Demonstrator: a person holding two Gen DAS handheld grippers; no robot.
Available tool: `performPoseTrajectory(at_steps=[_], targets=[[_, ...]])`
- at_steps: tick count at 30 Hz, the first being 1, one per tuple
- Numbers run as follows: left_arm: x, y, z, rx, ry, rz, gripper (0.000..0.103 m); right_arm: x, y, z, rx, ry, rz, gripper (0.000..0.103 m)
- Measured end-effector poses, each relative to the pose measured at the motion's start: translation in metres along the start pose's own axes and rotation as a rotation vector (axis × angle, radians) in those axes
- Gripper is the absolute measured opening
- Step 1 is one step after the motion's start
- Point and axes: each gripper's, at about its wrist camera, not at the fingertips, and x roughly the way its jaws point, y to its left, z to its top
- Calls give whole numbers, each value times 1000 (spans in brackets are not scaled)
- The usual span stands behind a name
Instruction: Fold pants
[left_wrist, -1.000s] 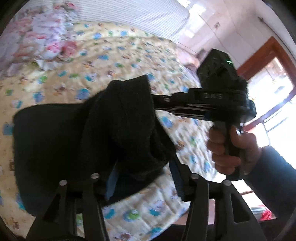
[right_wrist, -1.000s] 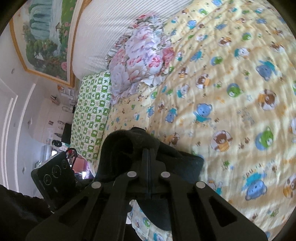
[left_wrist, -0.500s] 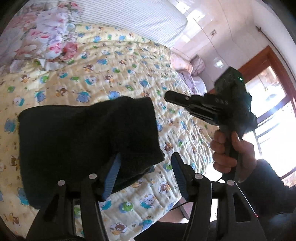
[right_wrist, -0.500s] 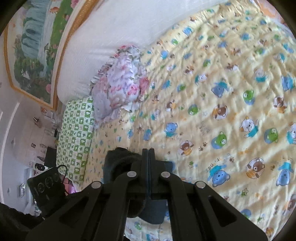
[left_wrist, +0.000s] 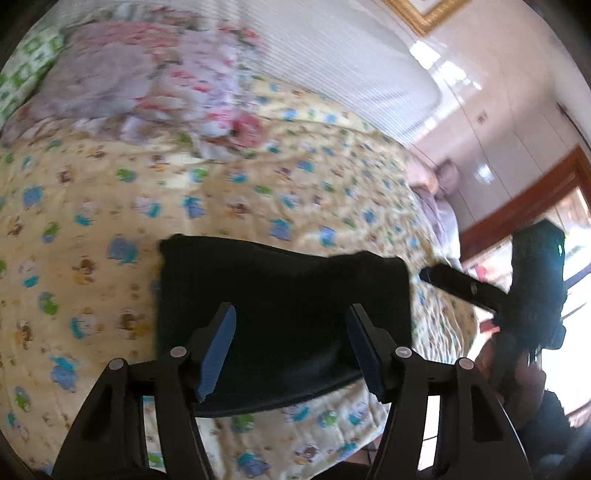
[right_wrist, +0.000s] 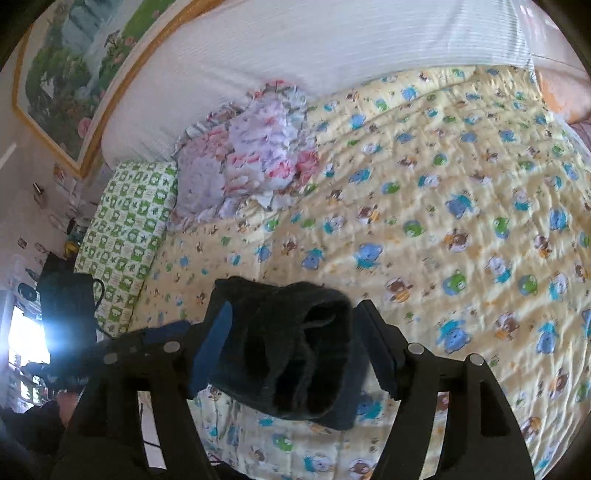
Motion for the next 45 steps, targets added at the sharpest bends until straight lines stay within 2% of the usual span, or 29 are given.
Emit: performPoseTrajectory(at_steps=[5,8,14,18,23,25,28,33,35,36,40,45], targets=[[-3,31,6,-68,2,19,65,15,-6,-8,36,29,-32,71],[4,39,4,-88,30,20,65,22,-18,-16,77,57,-44,71],[21,43,-3,-60,73,66,66,35,-49,-35,183,108,-3,71],[34,52,-8,-67,108,85,66,51,-73,-50,219,147,-19,71],[42,70,-10,-123,127,70,67,52,-82,-54,273,139,33,71],[44,74,-10,-140,134,54,70,51,-80,-51,290,135,84,71],[52,79,-8,-148,148,41,70,58,-81,-52,304,163,112,71],[66,80,-7,-140,157,55,71,70,-94,-61,413,189,241,71],[67,78,-8,-131,157,63,70,73,-96,-66,442,190,287,62],[66,77,-8,-128,154,59,64,73,-96,-66,442,188,286,61],[58,73,-8,-127,131,49,42,68,-84,-60,374,178,282,48],[42,64,-6,-118,82,62,35,60,-66,-45,265,175,278,43]])
